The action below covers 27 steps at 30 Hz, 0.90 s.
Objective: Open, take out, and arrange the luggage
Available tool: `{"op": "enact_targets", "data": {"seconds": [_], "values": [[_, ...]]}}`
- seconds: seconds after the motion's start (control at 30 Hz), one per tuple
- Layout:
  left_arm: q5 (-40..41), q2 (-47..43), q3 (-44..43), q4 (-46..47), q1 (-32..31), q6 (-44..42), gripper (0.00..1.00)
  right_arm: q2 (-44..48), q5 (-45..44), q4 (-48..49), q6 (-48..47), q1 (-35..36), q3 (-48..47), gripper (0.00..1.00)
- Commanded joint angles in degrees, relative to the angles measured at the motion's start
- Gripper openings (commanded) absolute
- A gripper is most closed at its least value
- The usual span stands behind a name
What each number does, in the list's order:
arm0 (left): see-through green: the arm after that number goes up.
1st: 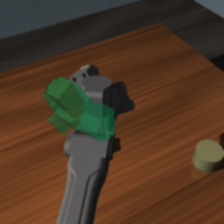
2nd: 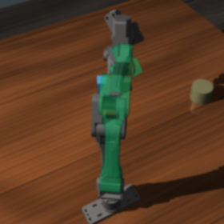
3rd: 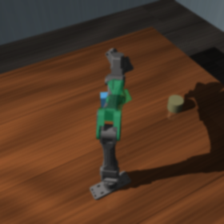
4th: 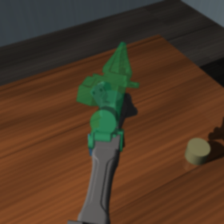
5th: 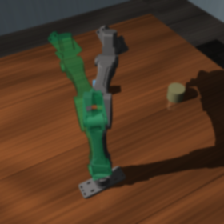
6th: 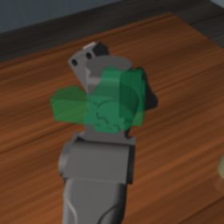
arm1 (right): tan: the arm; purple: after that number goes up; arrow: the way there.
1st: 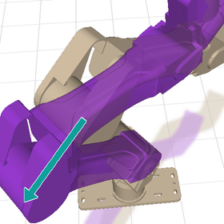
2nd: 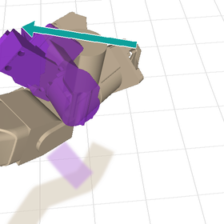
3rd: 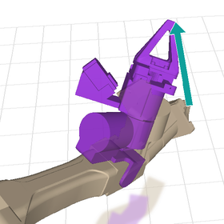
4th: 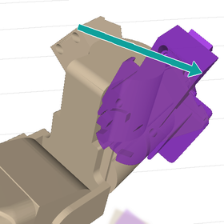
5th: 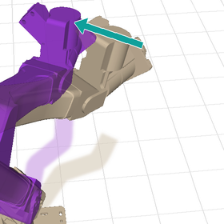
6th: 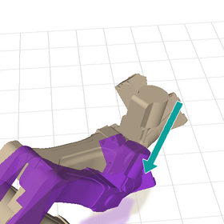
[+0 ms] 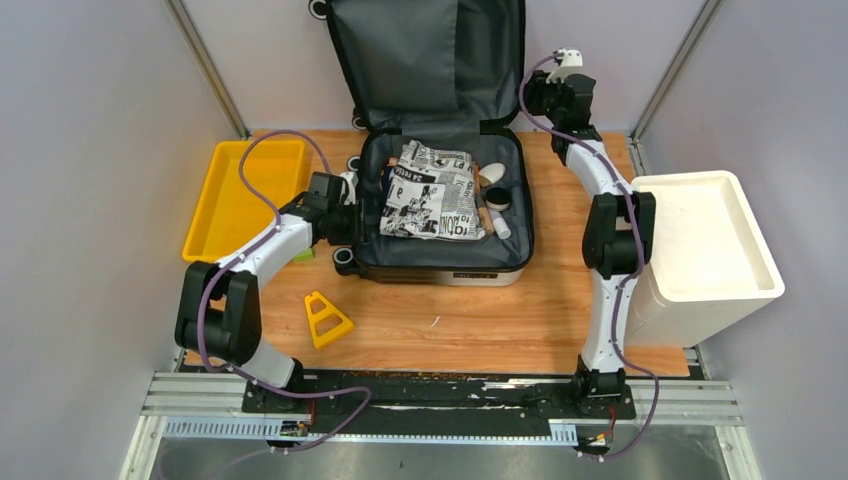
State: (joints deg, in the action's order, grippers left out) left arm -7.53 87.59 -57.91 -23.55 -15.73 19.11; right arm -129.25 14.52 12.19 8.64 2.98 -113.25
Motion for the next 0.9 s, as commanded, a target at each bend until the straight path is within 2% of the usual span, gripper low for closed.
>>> {"op": "enact_targets", "data": {"seconds": [0.0, 0.1, 0.13, 0.2, 0.37, 0.4, 0.43, 0.47, 0.57, 0.7, 0.87], "values": [[-3.3, -2.4, -2.7, -2.2, 0.0, -1.5, 0.60, 11.6, -3.8, -6.4, 1.5, 0.1, 5.1, 0.49], [-5.6, -3.3, -4.4, -1.8, 0.0, -0.7, 0.75, 18.8, -5.3, -11.9, 2.2, 0.1, 11.1, 0.61], [-6.1, -3.6, -4.9, -2.1, 0.0, -0.5, 0.85, 21.0, -5.1, -14.1, 2.6, 0.2, 13.3, 0.63], [-6.5, -4.1, -6.9, -3.3, 0.0, -0.4, 0.98, 25.6, -4.7, -16.0, 4.1, 0.3, 18.2, 0.65], [-5.2, -7.3, -11.7, -6.8, 0.0, 0.5, 1.00, 33.3, -5.6, -26.1, 4.5, 3.7, 21.7, 0.75], [-3.7, -8.0, -12.0, -7.8, 0.0, 1.2, 1.00, 35.1, -4.8, -27.5, 4.5, 4.6, 23.1, 0.79], [-3.0, -9.4, -12.7, -8.3, 0.0, 1.4, 1.00, 36.9, -3.1, -28.1, 4.5, 5.4, 25.2, 0.91], [-1.8, -10.1, -13.0, -9.5, 0.0, 1.6, 1.00, 39.0, -1.1, -28.4, 4.3, 6.2, 27.7, 0.99], [0.3, -14.2, -13.7, -11.8, 0.0, 1.3, 1.00, 44.3, -2.2, -30.9, 3.3, 9.4, 32.9, 1.00], [-1.8, -20.1, -11.5, -11.7, 0.0, -0.7, 1.00, 50.0, -14.1, -35.7, 0.6, 15.6, 37.4, 1.00], [-4.8, -26.9, -7.6, -11.2, 0.1, -3.2, 1.00, 57.8, -8.8, -42.3, 6.2, 16.1, 44.0, 1.00]]}}
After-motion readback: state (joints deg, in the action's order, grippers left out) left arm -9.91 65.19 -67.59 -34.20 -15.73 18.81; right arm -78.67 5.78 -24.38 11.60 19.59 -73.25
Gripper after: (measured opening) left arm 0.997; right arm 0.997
